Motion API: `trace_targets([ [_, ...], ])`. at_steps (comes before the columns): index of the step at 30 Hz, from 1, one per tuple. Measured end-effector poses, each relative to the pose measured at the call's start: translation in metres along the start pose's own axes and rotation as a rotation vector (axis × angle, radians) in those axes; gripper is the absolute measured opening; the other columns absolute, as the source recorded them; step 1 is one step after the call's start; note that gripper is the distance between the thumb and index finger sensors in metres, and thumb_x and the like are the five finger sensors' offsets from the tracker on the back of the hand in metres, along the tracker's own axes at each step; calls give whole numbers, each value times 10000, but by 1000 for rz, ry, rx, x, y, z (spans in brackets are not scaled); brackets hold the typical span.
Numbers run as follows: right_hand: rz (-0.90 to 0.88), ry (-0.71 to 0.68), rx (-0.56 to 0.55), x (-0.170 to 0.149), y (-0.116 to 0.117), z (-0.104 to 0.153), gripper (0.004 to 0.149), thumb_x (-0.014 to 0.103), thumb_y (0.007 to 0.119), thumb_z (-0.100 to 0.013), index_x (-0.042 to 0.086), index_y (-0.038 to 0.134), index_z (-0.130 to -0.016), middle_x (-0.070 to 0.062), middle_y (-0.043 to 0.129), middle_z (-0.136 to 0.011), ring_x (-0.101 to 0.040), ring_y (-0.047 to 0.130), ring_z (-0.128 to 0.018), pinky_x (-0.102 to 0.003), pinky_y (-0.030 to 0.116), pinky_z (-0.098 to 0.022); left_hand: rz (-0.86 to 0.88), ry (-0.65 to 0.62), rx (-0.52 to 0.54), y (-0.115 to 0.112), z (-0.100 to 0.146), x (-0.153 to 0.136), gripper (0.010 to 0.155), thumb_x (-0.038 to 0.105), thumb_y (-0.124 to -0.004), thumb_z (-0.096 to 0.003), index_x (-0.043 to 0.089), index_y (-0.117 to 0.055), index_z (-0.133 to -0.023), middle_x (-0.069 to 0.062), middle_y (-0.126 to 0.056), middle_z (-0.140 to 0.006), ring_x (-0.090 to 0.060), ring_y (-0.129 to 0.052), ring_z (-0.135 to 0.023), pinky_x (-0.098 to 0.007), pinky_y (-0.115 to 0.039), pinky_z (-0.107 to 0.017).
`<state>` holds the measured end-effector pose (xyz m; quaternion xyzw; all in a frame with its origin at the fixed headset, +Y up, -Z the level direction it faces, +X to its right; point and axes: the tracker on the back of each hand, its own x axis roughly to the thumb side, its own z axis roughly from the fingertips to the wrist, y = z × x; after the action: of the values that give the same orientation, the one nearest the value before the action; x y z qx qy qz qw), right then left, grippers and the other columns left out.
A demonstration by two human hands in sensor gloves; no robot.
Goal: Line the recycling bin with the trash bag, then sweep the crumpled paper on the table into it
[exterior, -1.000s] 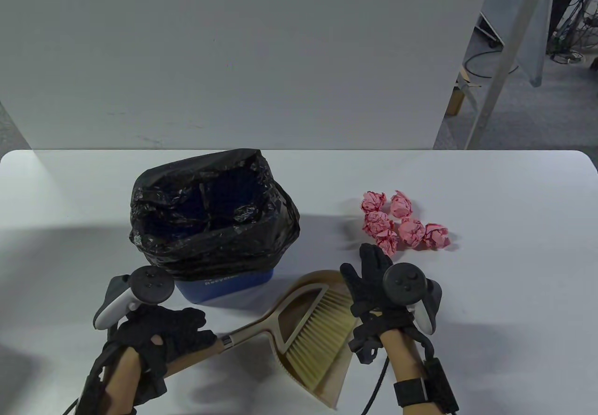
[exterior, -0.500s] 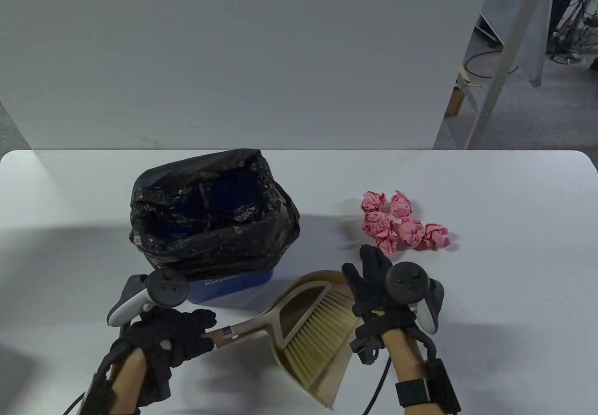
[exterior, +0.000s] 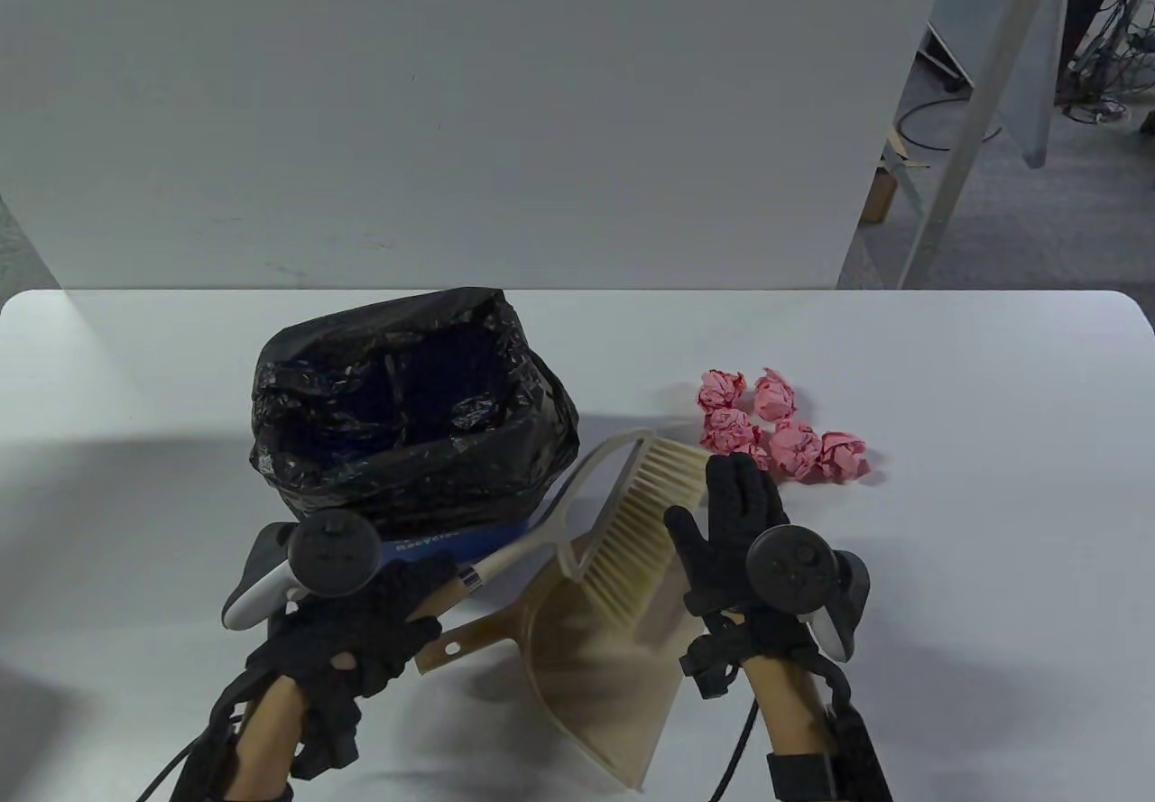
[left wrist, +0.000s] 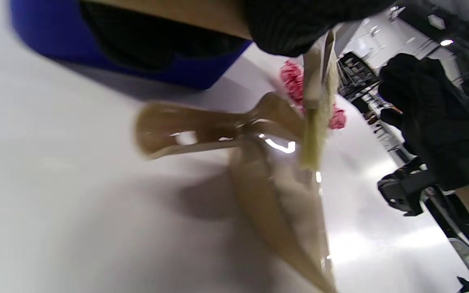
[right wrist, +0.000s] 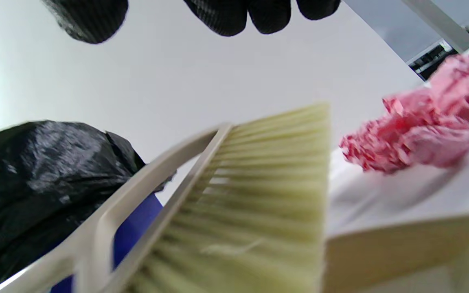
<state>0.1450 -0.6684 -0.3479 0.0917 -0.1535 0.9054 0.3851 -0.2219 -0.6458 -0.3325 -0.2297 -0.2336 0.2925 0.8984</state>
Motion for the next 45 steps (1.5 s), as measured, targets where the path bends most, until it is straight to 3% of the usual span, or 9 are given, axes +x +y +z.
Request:
trace_targets([
  [13, -9, -4, -75, 9, -1, 8, 723, 524, 526, -609, -21, 454, -1078, -358, 407, -1083, -595, 458, -916, -756, 418, -617, 300, -54, 125, -34, -92, 67, 776, 180, -695, -591, 34, -161, -1135, -268, -301, -1152, -481, -608, -968, -521, -803, -661],
  [15, -88, 43, -25, 5, 6, 7, 690, 525, 527, -609, 0, 523, -1057, -322, 529, -1053, -552, 582, -886, -725, 511, -617, 404, -84, 198, -39, -106, 70, 772, 172, -698, -585, 34, -175, -1136, -276, -303, -1149, -488, -607, -963, -527, -793, -665],
  [19, -341, 181, 159, -4, 22, 6, 662, 520, 533, -614, 20, 580, -1045, -297, 610, -1026, -526, 653, -859, -707, 563, -611, 557, -181, 188, -45, -124, 78, 780, 172, -661, -604, 56, -96, -1129, -265, -192, -1160, -481, -515, -1009, -526, -723, -736],
  [23, -479, 202, 226, -7, 32, 6, 647, 507, 563, -614, 32, 575, -1054, -278, 665, -990, -492, 708, -824, -695, 591, -604, 593, -291, 161, -59, -125, 79, 806, 155, -649, -604, 69, -26, -1108, -258, -119, -1164, -490, -437, -1029, -548, -655, -777],
  [28, -366, 174, 268, -6, 35, 3, 660, 510, 622, -601, 12, 569, -1031, -256, 699, -950, -451, 749, -781, -670, 625, -600, 479, -362, 180, -71, -117, 79, 821, 100, -663, -572, 55, -32, -1096, -264, -96, -1163, -537, -383, -1016, -603, -628, -756],
  [36, -474, 247, 340, -12, 34, 2, 649, 419, 699, -598, -37, 510, -1019, -282, 652, -935, -459, 716, -763, -669, 614, -603, 383, -350, 159, -79, -119, 75, 825, 165, -739, -574, 164, -136, -1137, -150, -170, -1200, -427, -414, -1068, -638, -590, -757],
  [38, -474, 246, 326, -12, 30, 2, 635, 384, 702, -601, -40, 493, -1025, -294, 630, -943, -473, 699, -771, -677, 605, -604, 326, -338, 159, -79, -118, 77, 826, 221, -752, -579, 205, -150, -1144, -105, -185, -1218, -378, -422, -1100, -653, -557, -763],
  [41, -402, 237, 279, -8, 23, 2, 620, 343, 683, -606, -36, 455, -1040, -298, 603, -958, -465, 694, -783, -666, 629, -603, 214, -307, 129, -81, -117, 84, 842, 367, -722, -593, 251, -93, -1141, -48, -129, -1246, -509, -314, -1101, -702, -448, -762],
  [45, -428, 231, 203, -6, 18, 3, 607, 290, 658, -605, -40, 414, -1052, -323, 556, -964, -451, 698, -770, -636, 681, -584, 74, -296, 145, -79, -113, 91, 841, 471, -679, -595, 260, -77, -1143, -39, -118, -1265, -519, -186, -1125, -738, -337, -754],
])
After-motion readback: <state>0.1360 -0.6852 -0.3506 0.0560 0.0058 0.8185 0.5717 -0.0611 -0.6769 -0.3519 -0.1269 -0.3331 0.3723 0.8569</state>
